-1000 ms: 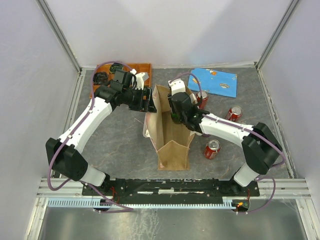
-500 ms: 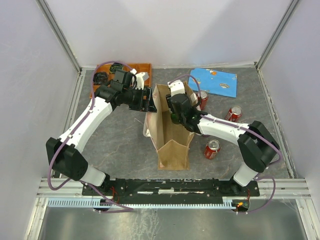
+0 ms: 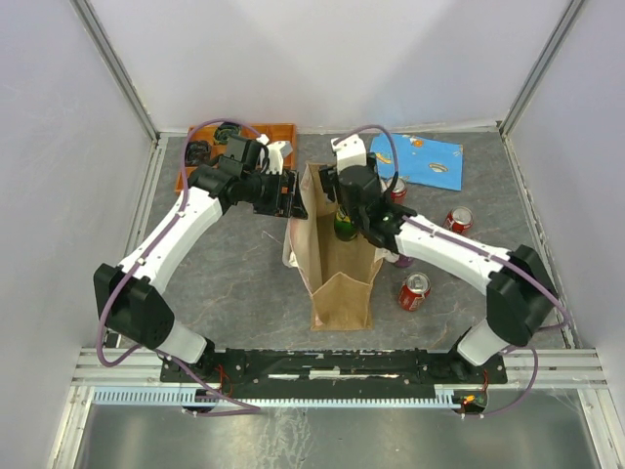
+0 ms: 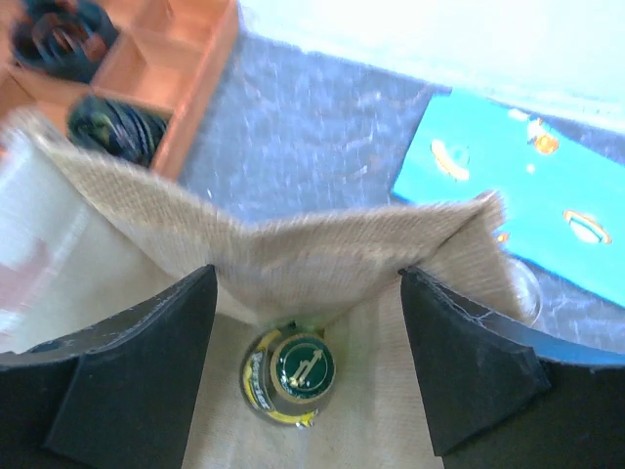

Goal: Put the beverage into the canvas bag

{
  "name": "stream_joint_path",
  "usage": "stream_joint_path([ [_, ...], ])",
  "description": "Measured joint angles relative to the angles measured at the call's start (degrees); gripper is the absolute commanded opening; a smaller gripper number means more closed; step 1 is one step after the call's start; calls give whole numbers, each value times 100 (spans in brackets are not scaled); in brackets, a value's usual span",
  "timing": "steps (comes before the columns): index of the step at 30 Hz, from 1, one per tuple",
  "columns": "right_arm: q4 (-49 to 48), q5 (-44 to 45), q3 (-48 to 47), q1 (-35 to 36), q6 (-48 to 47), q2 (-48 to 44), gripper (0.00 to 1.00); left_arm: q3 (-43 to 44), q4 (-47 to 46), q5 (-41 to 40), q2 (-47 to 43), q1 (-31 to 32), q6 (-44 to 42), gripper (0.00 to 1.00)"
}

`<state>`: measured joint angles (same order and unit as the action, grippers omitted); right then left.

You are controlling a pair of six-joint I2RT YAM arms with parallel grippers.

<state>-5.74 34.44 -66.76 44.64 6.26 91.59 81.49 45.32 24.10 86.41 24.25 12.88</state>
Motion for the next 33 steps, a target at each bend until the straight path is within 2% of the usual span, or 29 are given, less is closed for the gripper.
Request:
stream_joint_path([
  [7,278,-83,-896,-13,-17,-483,84,24,-7,0,2,0,-4,77],
  [11,883,-107,-1770,-284,57,-466,83,24,0,-2,2,0,-9,77],
  [13,1458,-190,-2426,-675,280,-278,82,24,2,-2,2,0,-11,77],
  [16,2625,-472,-3899,-1749,776,439,82,17,4,-4,-13,0,-13,77],
  [20,3860,-962,-5047,-2717,1300,1379,82,-42,31,-7,-118,0,-13,77],
  [26,5390,-1996,-5744,-3117,1755,2597,81,-63,72,-7,-302,0,-15,77],
  [33,6081,-2826,-5412,-3106,1969,3128,81,-63,109,-7,-319,0,-15,77],
])
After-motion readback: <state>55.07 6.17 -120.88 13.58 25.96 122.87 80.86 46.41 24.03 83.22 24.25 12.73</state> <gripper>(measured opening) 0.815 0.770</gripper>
